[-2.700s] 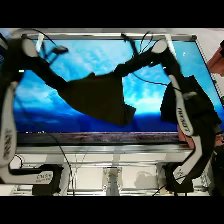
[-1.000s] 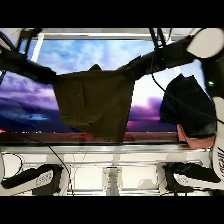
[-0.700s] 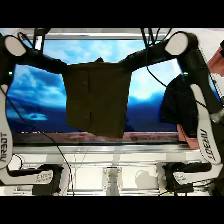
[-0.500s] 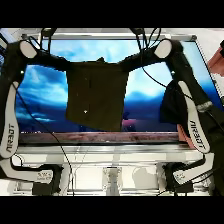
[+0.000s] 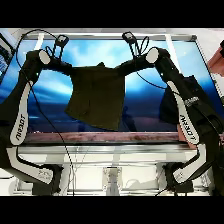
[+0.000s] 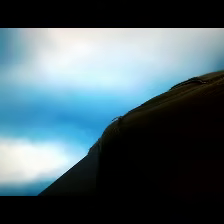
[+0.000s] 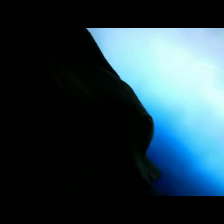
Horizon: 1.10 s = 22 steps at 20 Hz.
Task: Fold the clothes and pants, and hang the long-sleeved shirts on hangers.
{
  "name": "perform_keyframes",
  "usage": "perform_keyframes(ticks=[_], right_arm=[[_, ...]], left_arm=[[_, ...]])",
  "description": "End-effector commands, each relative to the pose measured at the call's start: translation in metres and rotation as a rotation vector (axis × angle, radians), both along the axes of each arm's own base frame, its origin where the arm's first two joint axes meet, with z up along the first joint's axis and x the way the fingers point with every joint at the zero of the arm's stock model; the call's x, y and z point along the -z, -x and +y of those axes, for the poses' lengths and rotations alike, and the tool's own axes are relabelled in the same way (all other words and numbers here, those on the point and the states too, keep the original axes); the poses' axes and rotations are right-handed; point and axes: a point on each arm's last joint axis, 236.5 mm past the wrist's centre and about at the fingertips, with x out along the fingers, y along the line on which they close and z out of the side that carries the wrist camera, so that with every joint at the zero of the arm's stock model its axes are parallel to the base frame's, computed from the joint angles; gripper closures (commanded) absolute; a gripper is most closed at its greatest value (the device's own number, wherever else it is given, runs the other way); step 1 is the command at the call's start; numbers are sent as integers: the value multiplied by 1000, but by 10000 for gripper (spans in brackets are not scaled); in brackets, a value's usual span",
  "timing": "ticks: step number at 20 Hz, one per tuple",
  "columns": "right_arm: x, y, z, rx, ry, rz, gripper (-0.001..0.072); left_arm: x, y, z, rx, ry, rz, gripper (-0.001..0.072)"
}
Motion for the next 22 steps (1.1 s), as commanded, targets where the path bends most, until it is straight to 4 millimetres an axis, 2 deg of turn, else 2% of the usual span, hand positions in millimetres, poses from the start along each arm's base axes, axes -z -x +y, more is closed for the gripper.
perform_keyframes(ticks=[1,3,6,10,13,16,19,22], right_arm=[[27,48,14,-118,27,170,691],[36,77,24,-181,40,253,692],[29,108,45,-260,55,292,692],[24,140,53,-325,86,347,692],[20,152,51,-333,101,377,692],[27,173,40,-327,114,425,692],[40,196,27,-269,98,442,692],[52,224,19,-226,60,475,691]], left_arm=[[10,32,6,111,-86,101,665],[0,43,7,115,-89,94,665],[-15,68,9,122,-94,110,665],[-7,118,29,146,-167,174,665],[10,157,41,135,-169,228,665],[25,197,46,135,-171,264,665],[26,224,44,155,-164,248,664],[21,243,38,156,-132,235,663]])
